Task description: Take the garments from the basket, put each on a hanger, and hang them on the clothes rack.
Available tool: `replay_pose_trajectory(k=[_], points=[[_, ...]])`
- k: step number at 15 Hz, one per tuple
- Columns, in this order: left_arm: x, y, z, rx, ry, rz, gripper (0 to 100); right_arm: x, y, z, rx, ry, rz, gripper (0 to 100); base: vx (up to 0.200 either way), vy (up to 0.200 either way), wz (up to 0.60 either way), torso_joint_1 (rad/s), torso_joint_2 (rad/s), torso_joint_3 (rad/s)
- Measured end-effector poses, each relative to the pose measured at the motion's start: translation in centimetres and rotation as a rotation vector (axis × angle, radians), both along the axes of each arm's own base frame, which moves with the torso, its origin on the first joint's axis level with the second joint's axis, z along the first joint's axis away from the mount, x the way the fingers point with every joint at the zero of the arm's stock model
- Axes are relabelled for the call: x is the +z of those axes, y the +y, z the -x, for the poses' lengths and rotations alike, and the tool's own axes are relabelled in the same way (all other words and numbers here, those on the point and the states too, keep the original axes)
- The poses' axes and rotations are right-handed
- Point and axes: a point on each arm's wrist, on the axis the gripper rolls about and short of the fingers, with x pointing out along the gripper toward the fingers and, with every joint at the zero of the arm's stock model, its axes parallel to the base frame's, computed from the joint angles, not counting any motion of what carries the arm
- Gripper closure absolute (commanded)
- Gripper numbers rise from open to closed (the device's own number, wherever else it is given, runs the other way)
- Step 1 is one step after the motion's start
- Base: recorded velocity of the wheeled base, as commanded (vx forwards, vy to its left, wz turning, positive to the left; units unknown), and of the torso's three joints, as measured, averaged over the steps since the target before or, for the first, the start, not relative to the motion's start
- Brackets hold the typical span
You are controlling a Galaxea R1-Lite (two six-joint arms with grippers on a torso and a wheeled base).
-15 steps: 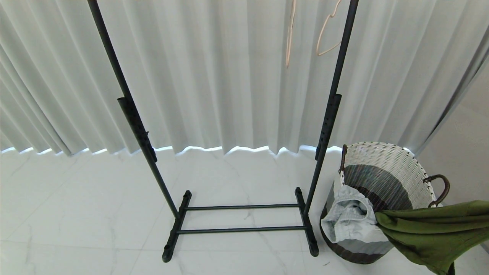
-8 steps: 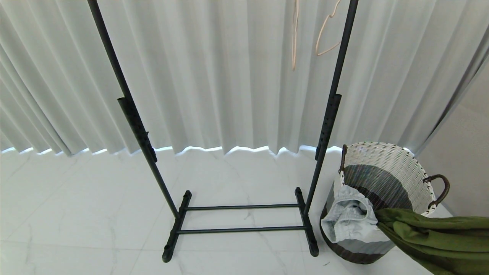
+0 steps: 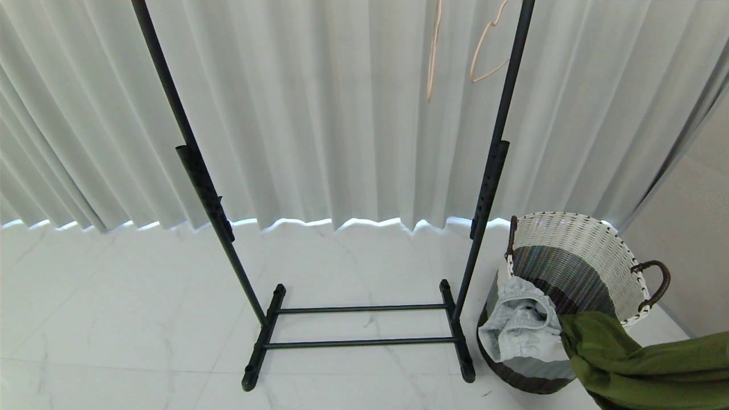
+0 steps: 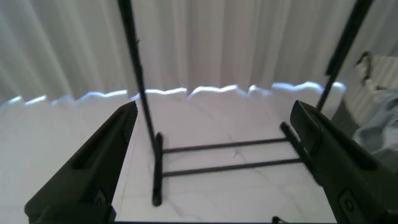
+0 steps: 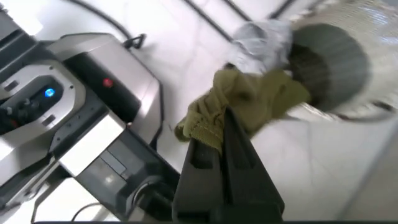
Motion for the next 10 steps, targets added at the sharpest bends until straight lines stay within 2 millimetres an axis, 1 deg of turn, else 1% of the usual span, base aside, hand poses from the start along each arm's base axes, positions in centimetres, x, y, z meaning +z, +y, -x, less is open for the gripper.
replay_pose_trajectory(k=[1,3,5,7,8,10], points=[[1.3,0.0,0.2,-0.030,-0.022,0.004,0,-0.9,0.3,-0.9,0.019,0.007,-0.002,100,0.000,0.000,0.00,0.000,0.00,0.000],[3.2,-0.1,0.1,-0.104,-0.028,-0.010,0,-2.5,0.9,-2.6,0.039,-0.002,-0.005,100,0.000,0.000,0.00,0.000,0.00,0.000],[5.3,-0.3,-0.7,-0.225,0.007,-0.031,0,-4.7,1.3,-3.9,0.049,0.011,0.001,100,0.000,0.000,0.00,0.000,0.00,0.000],[7.7,-0.6,-2.5,-0.333,0.069,-0.040,0,-6.0,1.6,-4.4,0.061,0.042,0.010,100,0.000,0.000,0.00,0.000,0.00,0.000],[8.9,-0.7,-3.6,-0.368,0.103,-0.039,0,-6.2,1.7,-4.7,0.062,0.035,0.009,100,0.000,0.000,0.00,0.000,0.00,0.000],[10.7,-1.1,-6.4,-0.423,0.187,-0.033,0,-6.5,2.0,-5.8,0.061,-0.007,-0.001,100,0.000,0.000,0.00,0.000,0.00,0.000]])
